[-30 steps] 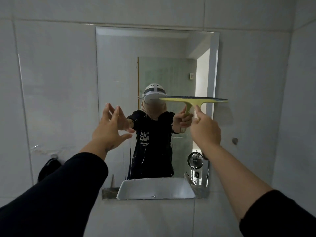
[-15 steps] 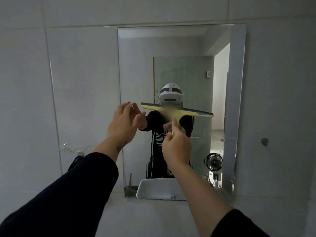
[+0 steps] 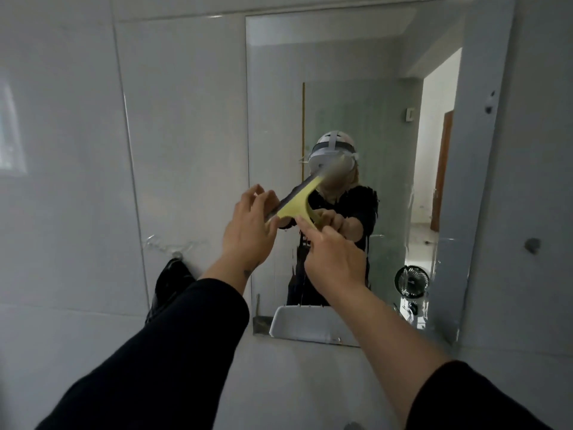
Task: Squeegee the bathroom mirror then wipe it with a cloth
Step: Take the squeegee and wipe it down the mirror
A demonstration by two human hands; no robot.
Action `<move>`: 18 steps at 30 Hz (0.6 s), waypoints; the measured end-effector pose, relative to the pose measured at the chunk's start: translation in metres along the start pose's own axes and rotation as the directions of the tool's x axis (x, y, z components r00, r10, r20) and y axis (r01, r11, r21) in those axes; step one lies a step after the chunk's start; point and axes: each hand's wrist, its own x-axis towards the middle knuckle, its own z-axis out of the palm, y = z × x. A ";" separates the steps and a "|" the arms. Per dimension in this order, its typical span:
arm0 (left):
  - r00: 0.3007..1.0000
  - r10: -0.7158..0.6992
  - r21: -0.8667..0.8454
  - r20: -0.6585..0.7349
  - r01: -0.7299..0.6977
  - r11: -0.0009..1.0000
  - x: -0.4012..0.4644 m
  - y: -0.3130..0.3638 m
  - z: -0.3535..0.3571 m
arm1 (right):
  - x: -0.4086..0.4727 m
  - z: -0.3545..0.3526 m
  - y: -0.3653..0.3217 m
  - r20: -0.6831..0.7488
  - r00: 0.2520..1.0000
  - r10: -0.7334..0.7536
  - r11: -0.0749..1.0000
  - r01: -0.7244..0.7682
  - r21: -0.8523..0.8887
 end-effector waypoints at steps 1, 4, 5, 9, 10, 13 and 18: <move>1.000 -0.007 0.018 0.015 0.007 1.000 -0.002 0.001 0.004 | -0.001 -0.004 0.007 -0.008 1.000 -0.010 0.999 0.010 -0.037; 0.999 -0.024 0.084 0.041 0.020 0.996 -0.005 0.001 0.014 | -0.001 -0.013 0.027 -0.057 0.997 -0.043 0.990 0.035 -0.137; 0.999 -0.022 0.095 0.036 0.019 0.995 -0.005 0.001 0.017 | -0.001 -0.016 0.033 -0.072 0.997 -0.041 0.988 0.030 -0.151; 0.999 -0.039 0.115 0.004 0.038 0.993 -0.007 0.006 0.024 | -0.001 -0.030 0.059 -0.149 0.988 -0.033 0.993 0.015 -0.119; 0.999 -0.053 0.121 -0.003 0.053 0.991 -0.007 0.007 0.026 | -0.002 -0.035 0.066 -0.162 0.986 -0.027 0.994 0.009 -0.111; 0.997 -0.063 0.144 -0.040 0.068 0.987 -0.007 0.006 0.032 | -0.004 -0.048 0.084 -0.168 0.986 0.017 0.986 -0.044 -0.160; 0.996 -0.047 0.133 -0.075 0.056 0.990 -0.007 0.000 0.036 | -0.014 -0.058 0.111 -0.269 0.956 0.114 0.989 -0.134 -0.057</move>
